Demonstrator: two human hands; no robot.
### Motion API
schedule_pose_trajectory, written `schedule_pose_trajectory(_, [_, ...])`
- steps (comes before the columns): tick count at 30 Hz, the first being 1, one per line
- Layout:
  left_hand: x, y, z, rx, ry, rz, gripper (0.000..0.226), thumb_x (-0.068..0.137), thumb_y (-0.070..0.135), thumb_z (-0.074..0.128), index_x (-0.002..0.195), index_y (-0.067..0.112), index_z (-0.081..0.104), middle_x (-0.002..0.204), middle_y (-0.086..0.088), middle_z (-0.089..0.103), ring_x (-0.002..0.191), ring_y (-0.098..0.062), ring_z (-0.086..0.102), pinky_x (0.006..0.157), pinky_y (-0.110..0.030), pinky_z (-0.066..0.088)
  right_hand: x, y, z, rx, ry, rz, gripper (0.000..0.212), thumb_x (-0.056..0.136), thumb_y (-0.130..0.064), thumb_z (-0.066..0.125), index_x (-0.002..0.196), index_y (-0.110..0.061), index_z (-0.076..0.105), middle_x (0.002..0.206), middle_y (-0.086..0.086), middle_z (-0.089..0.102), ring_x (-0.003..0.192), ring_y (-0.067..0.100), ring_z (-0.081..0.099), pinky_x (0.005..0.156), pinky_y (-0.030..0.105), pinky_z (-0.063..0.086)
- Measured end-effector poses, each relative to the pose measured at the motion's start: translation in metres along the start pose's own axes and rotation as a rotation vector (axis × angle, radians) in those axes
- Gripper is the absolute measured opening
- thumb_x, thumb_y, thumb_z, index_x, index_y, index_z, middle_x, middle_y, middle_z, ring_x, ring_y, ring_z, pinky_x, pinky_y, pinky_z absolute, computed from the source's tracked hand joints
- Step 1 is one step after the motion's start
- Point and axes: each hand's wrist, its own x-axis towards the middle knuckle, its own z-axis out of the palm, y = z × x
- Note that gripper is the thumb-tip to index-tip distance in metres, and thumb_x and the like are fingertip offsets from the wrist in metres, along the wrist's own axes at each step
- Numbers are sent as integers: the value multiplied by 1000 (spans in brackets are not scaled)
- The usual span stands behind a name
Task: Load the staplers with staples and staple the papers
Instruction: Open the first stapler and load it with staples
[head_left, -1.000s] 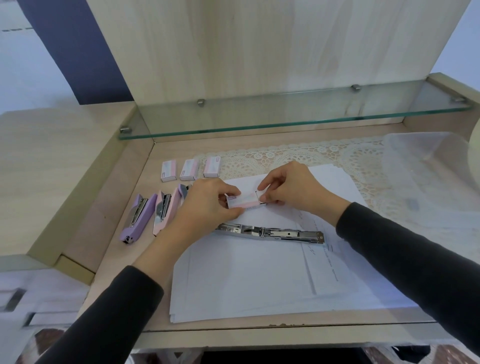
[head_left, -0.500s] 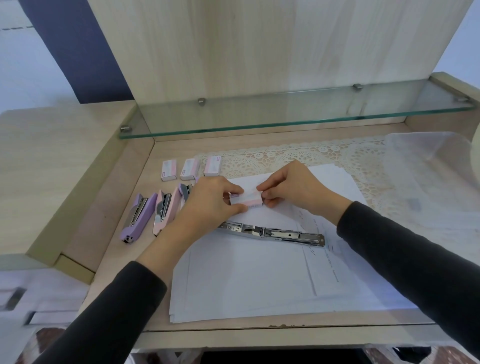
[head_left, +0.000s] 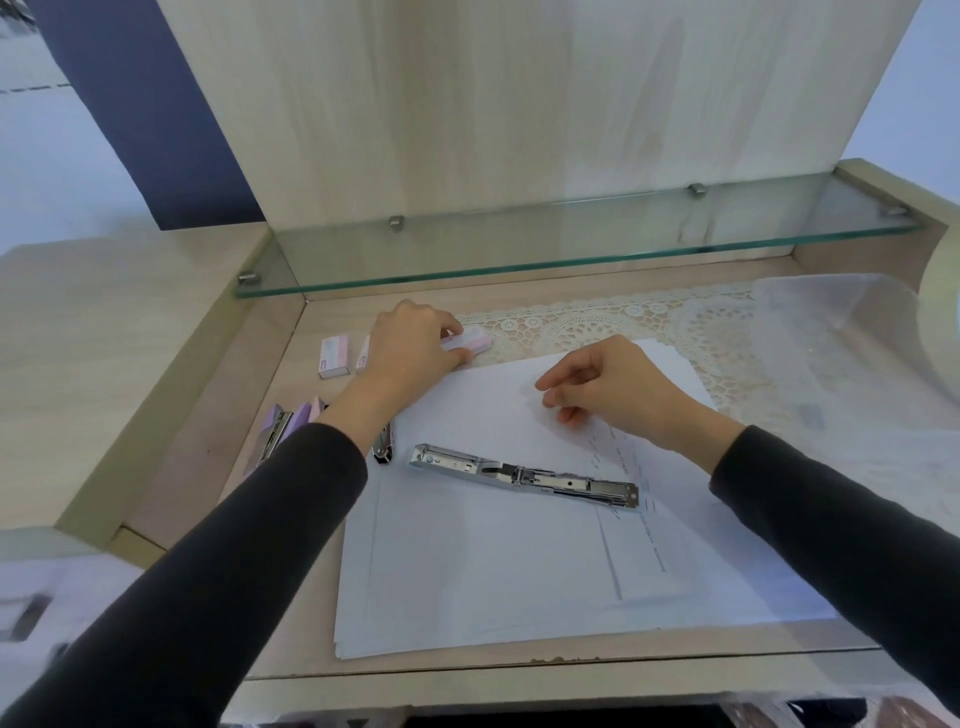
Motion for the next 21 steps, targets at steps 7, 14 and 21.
schedule_pose_trajectory(7, [-15,4,-12,-104,37,25,40,82,50,58,102,18,70,108,-6,65,104,-24,50,87,-36,38,-20,6,-11,-197,-17,-86,4,76,-13,71,79,-16,72,59,-11,65,47,-1,55,58,14,49])
schedule_pose_trajectory(14, [-89,3,-49,-418,-263,61,40,62,60,61,89,32,69,91,20,62,86,2,54,73,-19,39,-63,9,-24,-557,-186,-79,42,57,-46,80,92,-26,67,88,-10,59,73,3,50,63,16,39])
schedule_pose_trajectory(21, [-111,0,-49,-306,-253,85,16,74,19,75,88,20,67,91,8,63,85,-6,54,78,-17,40,-76,15,-16,-541,-67,-174,9,74,-20,72,80,-22,65,74,-10,58,64,5,49,65,22,42])
